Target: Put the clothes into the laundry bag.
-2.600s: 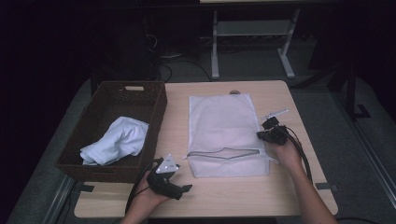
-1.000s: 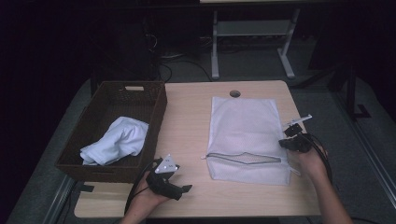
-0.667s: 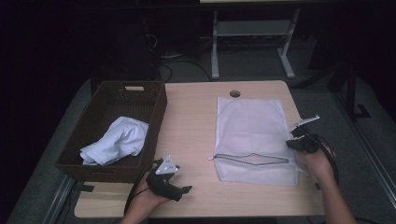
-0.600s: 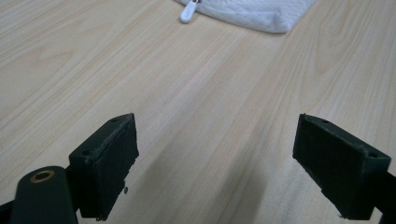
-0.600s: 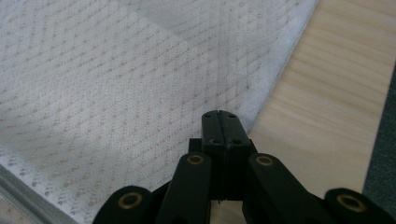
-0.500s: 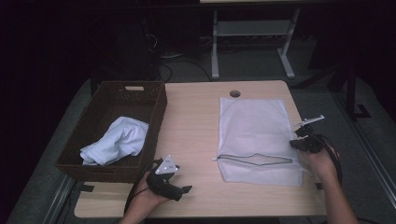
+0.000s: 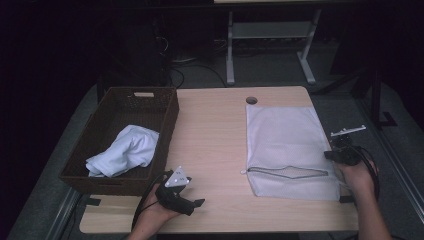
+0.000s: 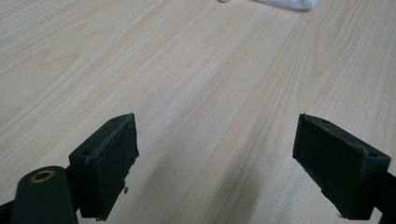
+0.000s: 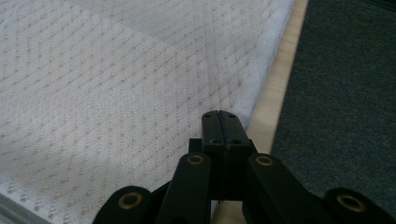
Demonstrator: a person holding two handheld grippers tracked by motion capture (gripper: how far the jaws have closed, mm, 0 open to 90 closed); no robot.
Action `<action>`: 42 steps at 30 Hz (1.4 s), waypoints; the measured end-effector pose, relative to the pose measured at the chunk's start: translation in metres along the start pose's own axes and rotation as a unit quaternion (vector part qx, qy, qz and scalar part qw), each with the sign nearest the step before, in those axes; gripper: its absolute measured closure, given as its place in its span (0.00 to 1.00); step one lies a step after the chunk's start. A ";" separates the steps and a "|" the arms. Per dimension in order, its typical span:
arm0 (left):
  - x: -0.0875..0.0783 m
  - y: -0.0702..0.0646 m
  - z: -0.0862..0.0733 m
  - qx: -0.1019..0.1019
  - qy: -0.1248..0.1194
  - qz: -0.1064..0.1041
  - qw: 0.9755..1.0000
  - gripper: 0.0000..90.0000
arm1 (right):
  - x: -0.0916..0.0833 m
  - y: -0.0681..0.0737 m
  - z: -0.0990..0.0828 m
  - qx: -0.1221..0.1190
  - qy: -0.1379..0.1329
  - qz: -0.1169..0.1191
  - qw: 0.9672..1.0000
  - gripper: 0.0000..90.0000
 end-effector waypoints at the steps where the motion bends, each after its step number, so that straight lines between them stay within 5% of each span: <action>1: 0.000 0.000 0.000 0.000 0.000 0.000 1.000 0.15 | 0.000 -0.002 0.000 0.001 0.000 -0.002 1.000 1.00; 17: -0.001 -0.002 0.001 -0.003 -0.001 -0.003 1.000 0.15 | -0.011 -0.022 -0.008 0.029 -0.014 -0.016 0.999 1.00; 26: -0.001 -0.001 0.001 -0.007 -0.002 -0.004 1.000 0.15 | -0.033 0.011 -0.001 0.013 -0.057 0.042 0.997 0.68; 32: 0.001 -0.003 0.001 -0.007 -0.003 -0.007 1.000 0.15 | -0.047 0.042 -0.005 -0.017 -0.081 0.057 0.995 0.50; 42: 0.001 -0.005 0.003 -0.008 -0.006 -0.008 1.000 0.15 | -0.059 0.078 -0.012 -0.043 -0.110 0.098 0.988 0.42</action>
Point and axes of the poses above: each handheld gripper's, and its own axes: x roughly forward along the jaws, z roughly out of its top, y roughly to its left, the point moved 6 cm from there along x, roughly forward along the jaws, and after that the axes turned 3 degrees about z, right-handed, at the moved point
